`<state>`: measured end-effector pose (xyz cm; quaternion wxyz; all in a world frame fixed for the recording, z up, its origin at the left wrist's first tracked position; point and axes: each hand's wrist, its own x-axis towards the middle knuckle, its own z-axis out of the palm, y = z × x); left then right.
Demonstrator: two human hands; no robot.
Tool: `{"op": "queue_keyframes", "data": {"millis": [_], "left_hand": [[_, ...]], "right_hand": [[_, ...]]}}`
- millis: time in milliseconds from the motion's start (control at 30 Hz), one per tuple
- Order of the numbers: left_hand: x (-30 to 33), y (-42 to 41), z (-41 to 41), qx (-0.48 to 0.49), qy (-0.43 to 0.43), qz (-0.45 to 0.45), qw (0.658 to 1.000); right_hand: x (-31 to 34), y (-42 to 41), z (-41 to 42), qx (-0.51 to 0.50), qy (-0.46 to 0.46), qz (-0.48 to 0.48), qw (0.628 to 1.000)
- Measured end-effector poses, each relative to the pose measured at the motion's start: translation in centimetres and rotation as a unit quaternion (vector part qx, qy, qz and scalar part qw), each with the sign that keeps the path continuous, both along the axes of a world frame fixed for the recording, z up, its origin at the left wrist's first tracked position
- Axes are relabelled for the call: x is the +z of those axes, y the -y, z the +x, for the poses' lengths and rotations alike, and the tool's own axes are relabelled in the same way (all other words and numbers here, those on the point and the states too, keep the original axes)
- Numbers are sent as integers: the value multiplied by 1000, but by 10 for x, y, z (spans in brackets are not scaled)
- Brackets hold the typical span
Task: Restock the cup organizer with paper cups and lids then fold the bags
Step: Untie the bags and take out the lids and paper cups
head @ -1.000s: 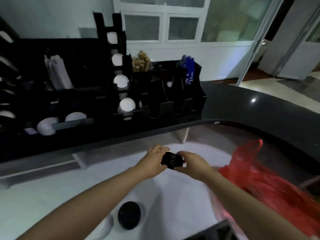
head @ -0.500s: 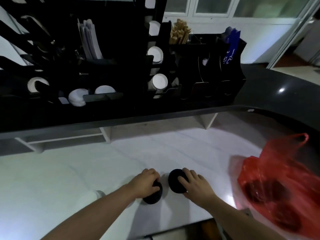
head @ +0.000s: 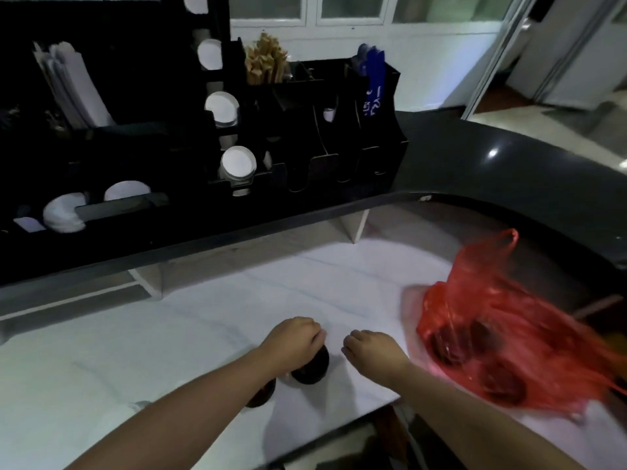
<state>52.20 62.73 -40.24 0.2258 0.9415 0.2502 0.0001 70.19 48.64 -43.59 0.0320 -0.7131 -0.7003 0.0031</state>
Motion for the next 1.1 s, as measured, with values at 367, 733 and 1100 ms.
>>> {"op": "queue_keyframes", "data": {"millis": [367,733,1100], "left_hand": [[55,53,175,-173,201,93,960],[46,159,317,-339,95,167,921],[7,151,292,-422,-87,124,894]], "right_hand": [[112,85,160,-261,-61,186,945],[59,219,257,-387,-148,-135,900],[8,222,268,-418,-145,-243,863]]}}
